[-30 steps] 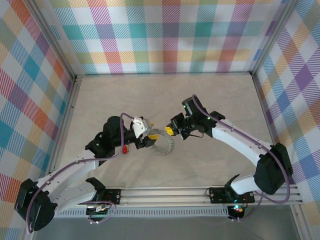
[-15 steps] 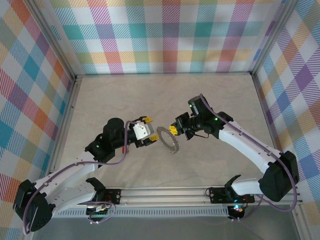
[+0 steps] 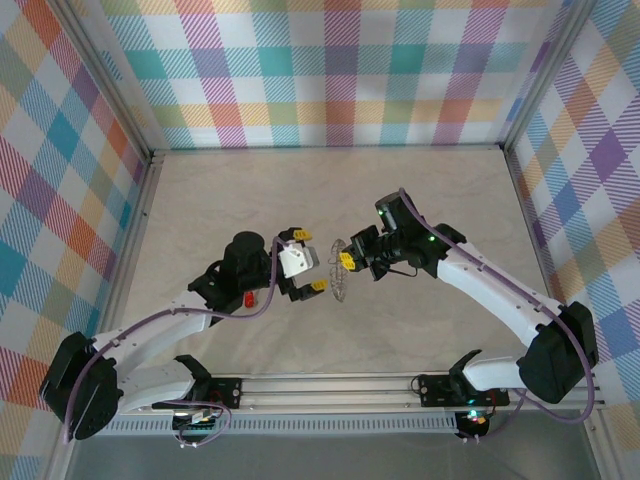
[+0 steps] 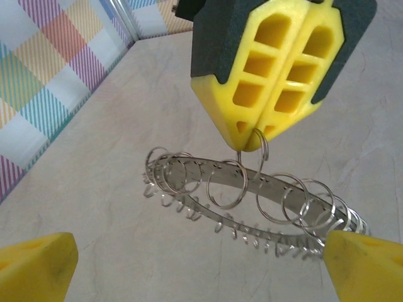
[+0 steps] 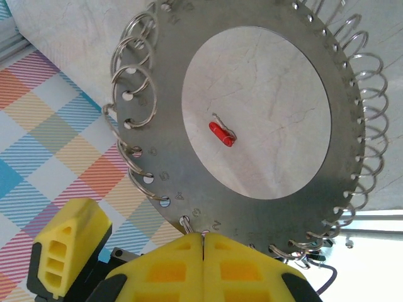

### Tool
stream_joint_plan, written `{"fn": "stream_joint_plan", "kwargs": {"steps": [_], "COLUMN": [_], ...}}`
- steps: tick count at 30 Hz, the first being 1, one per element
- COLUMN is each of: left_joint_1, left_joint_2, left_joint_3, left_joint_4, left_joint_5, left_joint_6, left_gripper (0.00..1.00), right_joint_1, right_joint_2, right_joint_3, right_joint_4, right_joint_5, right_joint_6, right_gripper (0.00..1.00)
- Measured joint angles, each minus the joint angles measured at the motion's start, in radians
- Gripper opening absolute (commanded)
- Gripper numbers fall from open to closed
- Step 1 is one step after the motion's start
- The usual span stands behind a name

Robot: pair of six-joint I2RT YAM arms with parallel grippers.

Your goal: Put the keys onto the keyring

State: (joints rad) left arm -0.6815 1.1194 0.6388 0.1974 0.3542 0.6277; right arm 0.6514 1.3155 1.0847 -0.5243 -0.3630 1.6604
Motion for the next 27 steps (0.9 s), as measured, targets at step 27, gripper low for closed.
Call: {"fn": "stream_joint_plan", "kwargs": {"steps": [27], "left_joint_1": [-0.002], "left_joint_2": [0.076], "left_joint_3": [0.071], "left_joint_4": [-0.003], "left_joint_5": [-0.113], "left_joint_6": [0.045], "left_gripper": [0.89], "right_joint_1": [0.051], "right_joint_2": [-0.003], "right_joint_3": [-0.011], "right_joint_4": [0.024], "right_joint_5": [-0.001], "right_joint_6": [-0.002], "right_gripper": [0.0]}}
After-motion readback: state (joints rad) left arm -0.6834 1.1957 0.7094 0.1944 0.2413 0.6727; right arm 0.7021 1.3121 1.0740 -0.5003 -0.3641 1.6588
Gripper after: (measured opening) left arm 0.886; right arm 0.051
